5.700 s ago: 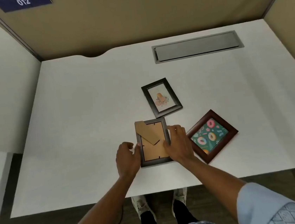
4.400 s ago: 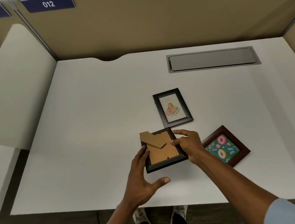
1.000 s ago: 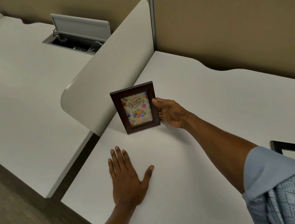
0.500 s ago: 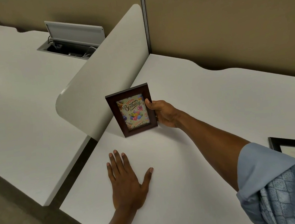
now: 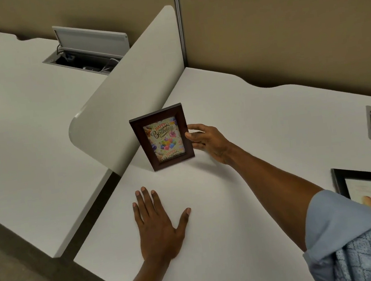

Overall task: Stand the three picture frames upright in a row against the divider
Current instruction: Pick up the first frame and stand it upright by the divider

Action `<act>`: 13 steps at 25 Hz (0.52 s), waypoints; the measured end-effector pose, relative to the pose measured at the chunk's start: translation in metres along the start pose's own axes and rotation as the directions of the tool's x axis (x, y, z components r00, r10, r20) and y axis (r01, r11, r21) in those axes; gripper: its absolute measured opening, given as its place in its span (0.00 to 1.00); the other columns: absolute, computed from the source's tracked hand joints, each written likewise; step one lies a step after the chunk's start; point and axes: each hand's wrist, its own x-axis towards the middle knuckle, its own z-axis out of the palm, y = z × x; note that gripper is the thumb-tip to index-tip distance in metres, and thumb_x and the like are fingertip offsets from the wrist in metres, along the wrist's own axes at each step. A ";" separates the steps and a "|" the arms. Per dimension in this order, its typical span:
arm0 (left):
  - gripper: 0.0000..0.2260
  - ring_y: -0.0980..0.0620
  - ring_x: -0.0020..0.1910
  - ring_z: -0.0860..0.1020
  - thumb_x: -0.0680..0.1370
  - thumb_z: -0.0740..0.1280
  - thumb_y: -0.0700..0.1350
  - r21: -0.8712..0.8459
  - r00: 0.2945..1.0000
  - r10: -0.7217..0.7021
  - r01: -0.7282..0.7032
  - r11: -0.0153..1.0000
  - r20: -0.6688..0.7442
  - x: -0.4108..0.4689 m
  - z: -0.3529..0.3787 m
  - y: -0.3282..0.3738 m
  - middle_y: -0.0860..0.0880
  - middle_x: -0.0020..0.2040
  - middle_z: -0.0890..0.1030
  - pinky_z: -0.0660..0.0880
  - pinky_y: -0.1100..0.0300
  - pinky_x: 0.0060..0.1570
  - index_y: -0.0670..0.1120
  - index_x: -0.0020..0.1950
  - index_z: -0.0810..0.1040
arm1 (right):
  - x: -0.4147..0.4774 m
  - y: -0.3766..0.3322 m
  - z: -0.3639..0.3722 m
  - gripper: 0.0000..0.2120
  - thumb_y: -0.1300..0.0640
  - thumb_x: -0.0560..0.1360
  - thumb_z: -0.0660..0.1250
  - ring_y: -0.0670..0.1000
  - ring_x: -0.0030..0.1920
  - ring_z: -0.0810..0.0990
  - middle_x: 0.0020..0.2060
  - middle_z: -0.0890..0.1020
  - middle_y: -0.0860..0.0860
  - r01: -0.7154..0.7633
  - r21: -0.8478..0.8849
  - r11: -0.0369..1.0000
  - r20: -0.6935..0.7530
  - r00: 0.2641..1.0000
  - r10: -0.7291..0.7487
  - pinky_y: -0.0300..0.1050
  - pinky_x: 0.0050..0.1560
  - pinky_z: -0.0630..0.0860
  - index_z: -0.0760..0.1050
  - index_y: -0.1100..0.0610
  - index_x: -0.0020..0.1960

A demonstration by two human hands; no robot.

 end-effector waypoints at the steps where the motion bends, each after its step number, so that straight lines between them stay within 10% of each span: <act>1: 0.50 0.43 0.88 0.37 0.78 0.48 0.77 0.000 1.000 0.005 -0.005 1.000 -0.007 -0.001 0.000 0.000 0.42 0.89 0.41 0.43 0.41 0.86 0.43 0.88 0.46 | -0.014 0.001 -0.009 0.43 0.46 0.64 0.81 0.58 0.67 0.83 0.65 0.84 0.59 0.013 -0.013 1.000 -0.062 0.998 -0.013 0.58 0.74 0.74 0.72 0.57 0.75; 8: 0.29 0.32 0.76 0.72 0.83 0.55 0.57 -0.005 0.977 0.138 -0.141 0.990 -0.162 -0.026 0.004 0.029 0.34 0.76 0.74 0.71 0.35 0.75 0.36 0.69 0.77 | -0.150 0.036 -0.083 0.35 0.48 0.69 0.83 0.48 0.60 0.83 0.59 0.83 0.50 0.050 -0.339 0.940 -0.378 0.907 -0.184 0.46 0.63 0.80 0.74 0.50 0.72; 13: 0.16 0.39 0.74 0.73 0.81 0.68 0.47 -0.256 0.923 0.383 -0.378 0.890 -0.032 -0.072 0.016 0.144 0.40 0.73 0.76 0.74 0.44 0.72 0.40 0.66 0.78 | -0.254 0.078 -0.140 0.26 0.57 0.72 0.80 0.47 0.58 0.81 0.59 0.83 0.50 0.046 -0.508 0.860 -0.656 0.626 -0.421 0.42 0.60 0.78 0.77 0.52 0.68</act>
